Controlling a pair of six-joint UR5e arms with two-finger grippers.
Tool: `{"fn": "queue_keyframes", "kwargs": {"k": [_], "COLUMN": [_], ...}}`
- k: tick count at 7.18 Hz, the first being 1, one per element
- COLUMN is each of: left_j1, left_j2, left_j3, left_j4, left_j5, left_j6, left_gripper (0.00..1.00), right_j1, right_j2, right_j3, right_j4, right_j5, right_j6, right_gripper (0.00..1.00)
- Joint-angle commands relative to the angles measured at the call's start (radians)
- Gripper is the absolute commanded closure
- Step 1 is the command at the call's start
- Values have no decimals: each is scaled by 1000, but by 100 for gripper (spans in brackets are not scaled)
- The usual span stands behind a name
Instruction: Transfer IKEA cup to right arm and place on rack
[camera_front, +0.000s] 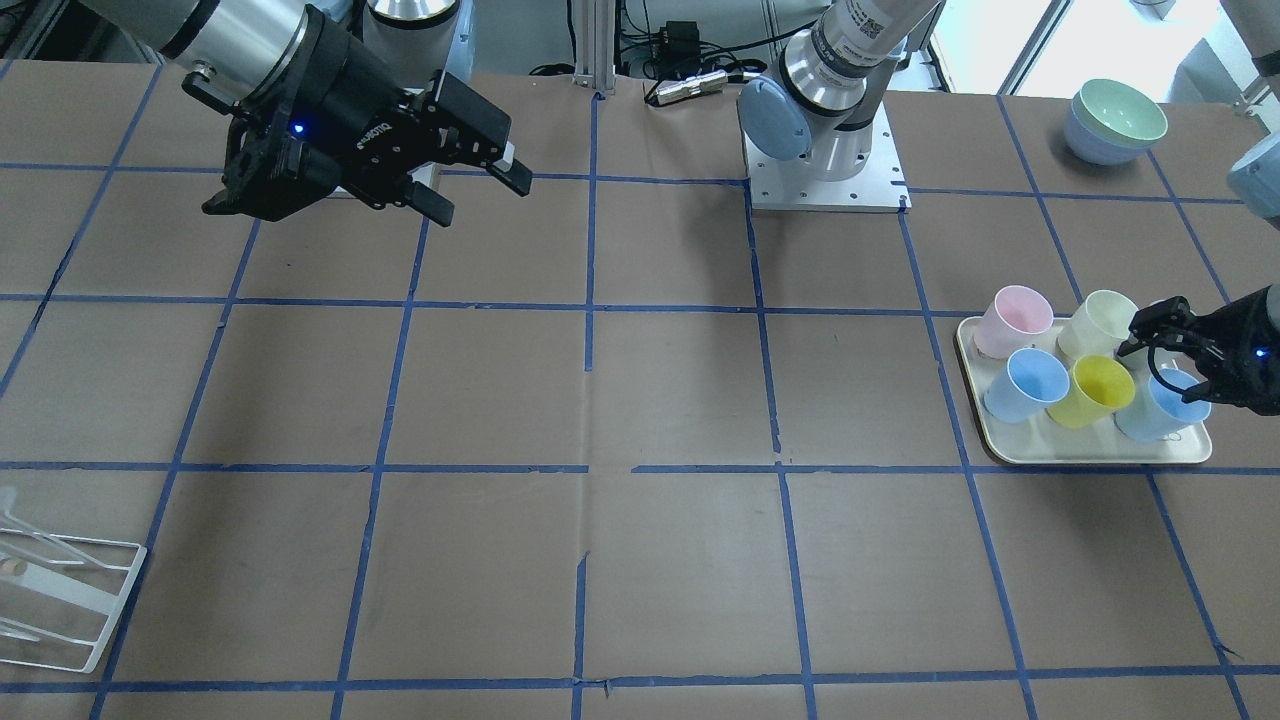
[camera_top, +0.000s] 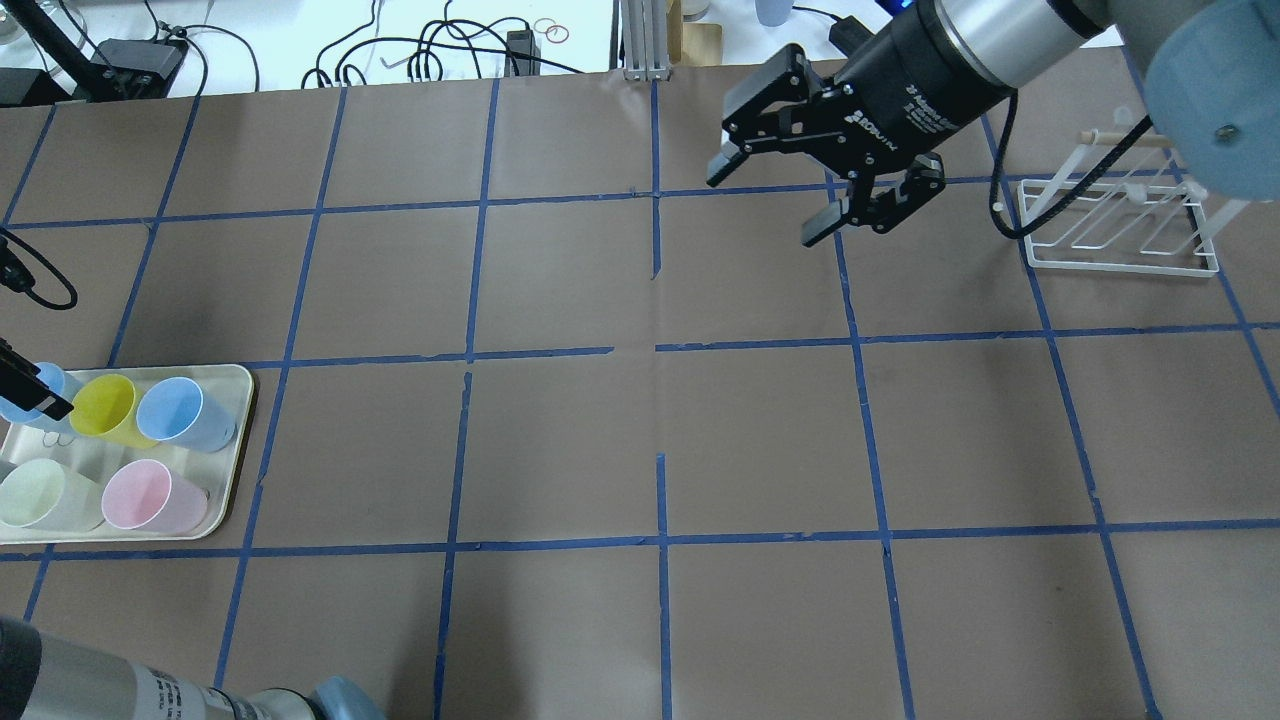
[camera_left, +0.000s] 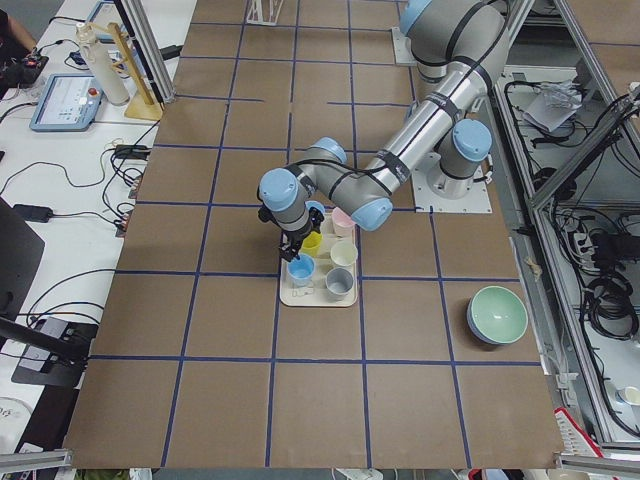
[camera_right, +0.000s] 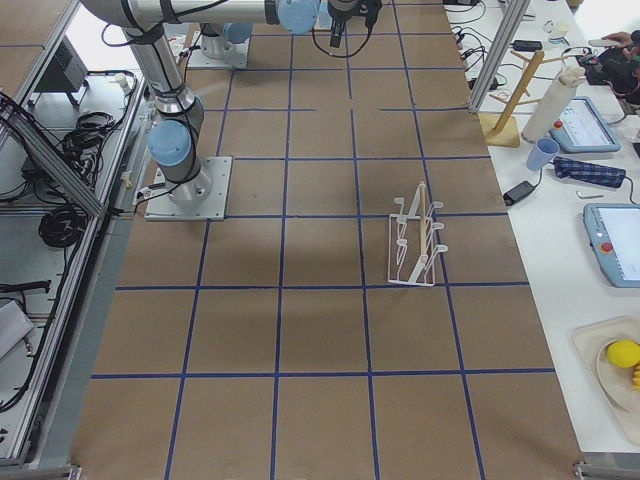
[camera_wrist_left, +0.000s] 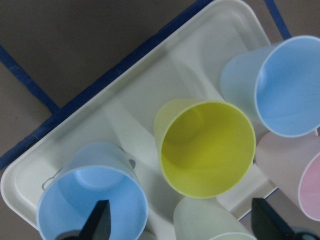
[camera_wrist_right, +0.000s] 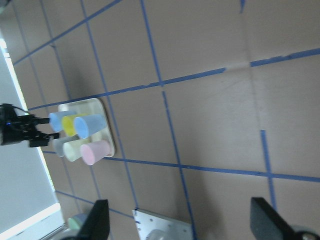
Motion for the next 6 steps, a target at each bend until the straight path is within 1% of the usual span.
{"fn": "queue_keyframes", "kwargs": {"k": [1, 2, 3, 4, 5, 6], "left_j1": [-5, -26, -49, -49, -49, -48], "left_j2": [-3, -4, 3, 0, -4, -21], "left_j3": [-9, -10, -9, -10, -9, -13], "left_j4": [34, 40, 51, 53, 60, 82], "left_j5": [-4, -3, 3, 2, 3, 3], "left_j6": [-2, -5, -11, -8, -5, -8], "left_gripper": [0, 0, 0, 0, 0, 0], "right_j1": [-2, -7, -25, -42, -54, -53], "right_j2": [2, 8, 11, 16, 31, 51], "right_j3": [10, 12, 13, 16, 45, 86], "right_j4": [-4, -4, -3, 2, -1, 2], "right_j5": [259, 354, 502, 577, 591, 702], "right_j6": [-3, -4, -18, -23, -42, -106], "right_gripper": [0, 0, 0, 0, 0, 0]}}
